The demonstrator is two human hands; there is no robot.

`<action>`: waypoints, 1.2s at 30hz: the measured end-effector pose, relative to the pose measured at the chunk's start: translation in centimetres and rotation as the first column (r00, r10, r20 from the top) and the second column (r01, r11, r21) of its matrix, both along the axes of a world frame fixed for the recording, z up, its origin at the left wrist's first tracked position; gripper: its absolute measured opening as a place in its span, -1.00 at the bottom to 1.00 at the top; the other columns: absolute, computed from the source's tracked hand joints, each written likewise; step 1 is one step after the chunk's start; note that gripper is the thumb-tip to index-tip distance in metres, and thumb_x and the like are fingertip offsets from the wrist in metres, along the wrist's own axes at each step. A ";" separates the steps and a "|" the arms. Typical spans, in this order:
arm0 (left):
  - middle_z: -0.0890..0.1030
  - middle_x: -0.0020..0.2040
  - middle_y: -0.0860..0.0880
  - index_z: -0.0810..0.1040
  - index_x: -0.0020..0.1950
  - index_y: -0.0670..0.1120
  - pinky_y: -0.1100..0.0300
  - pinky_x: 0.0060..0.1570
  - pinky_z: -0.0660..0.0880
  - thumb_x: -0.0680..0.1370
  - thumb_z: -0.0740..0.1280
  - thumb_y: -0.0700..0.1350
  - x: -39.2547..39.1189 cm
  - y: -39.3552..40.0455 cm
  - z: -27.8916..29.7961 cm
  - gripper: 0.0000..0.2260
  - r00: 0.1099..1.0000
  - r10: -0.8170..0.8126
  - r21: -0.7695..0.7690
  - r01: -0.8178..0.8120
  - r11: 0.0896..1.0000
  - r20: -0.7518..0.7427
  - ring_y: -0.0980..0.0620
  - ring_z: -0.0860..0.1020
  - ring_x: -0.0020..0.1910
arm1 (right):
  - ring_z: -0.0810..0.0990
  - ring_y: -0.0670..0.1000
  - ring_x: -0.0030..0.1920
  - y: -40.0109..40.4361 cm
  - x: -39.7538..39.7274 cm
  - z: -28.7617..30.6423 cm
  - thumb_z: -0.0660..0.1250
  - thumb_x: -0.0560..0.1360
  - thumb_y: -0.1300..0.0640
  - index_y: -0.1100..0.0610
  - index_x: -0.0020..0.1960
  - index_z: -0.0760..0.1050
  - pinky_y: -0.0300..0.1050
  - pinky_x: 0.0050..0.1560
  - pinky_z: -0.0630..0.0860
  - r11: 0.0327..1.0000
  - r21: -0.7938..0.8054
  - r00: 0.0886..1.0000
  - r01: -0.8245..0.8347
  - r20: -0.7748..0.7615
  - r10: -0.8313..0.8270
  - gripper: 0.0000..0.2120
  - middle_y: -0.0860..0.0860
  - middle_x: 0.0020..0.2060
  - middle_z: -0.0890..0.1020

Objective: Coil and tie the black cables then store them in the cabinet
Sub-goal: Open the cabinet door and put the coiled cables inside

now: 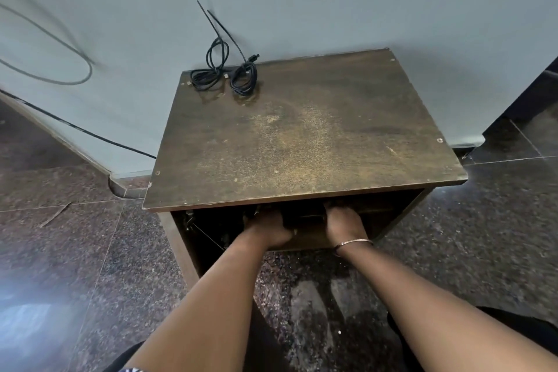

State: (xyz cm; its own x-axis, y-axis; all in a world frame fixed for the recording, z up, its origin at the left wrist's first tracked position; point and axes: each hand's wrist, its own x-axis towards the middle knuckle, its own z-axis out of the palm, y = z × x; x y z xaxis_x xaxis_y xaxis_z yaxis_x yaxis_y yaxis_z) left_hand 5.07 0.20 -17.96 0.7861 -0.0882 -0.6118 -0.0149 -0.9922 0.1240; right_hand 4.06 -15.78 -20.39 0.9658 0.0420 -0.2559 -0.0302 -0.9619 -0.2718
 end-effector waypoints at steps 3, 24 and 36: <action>0.36 0.44 -0.14 0.30 0.44 -0.08 0.08 0.30 0.24 0.54 0.22 0.17 -0.1 0.3 0.5 -0.45 0.998 -0.013 -0.039 0.015 0.999 0.062 -0.12 0.31 0.40 | 0.51 0.22 0.18 0.2 -0.3 0.1 0.06 0.55 0.25 0.14 0.33 0.36 0.02 0.09 0.46 1.000 -0.002 1.000 -0.024 -0.011 0.024 -0.63 0.19 0.21 0.50; 0.59 -0.08 -0.04 0.57 -0.13 -0.09 0.14 -0.26 0.44 0.59 0.12 0.07 -8.7 -1.3 9.4 -0.67 0.757 0.048 -0.182 0.095 0.979 0.652 -0.06 0.58 -0.14 | 0.51 0.04 0.07 1.2 -7.8 10.4 0.22 0.47 0.22 0.02 0.07 0.57 -0.14 -0.07 0.43 0.971 0.240 0.941 0.020 0.323 -0.099 -0.75 -0.04 0.05 0.57; 0.55 -0.18 -0.07 0.55 -0.13 -0.11 0.13 -0.38 0.54 0.46 0.39 -0.16 -4.1 3.3 14.8 -0.95 0.532 -0.143 0.085 0.133 0.988 0.834 -0.06 0.57 -0.23 | 0.56 0.04 -0.18 4.9 -2.8 17.4 0.28 0.43 0.30 0.04 -0.07 0.57 -0.20 -0.32 0.26 0.965 0.244 0.819 -0.092 0.571 -0.066 -0.79 -0.06 -0.11 0.59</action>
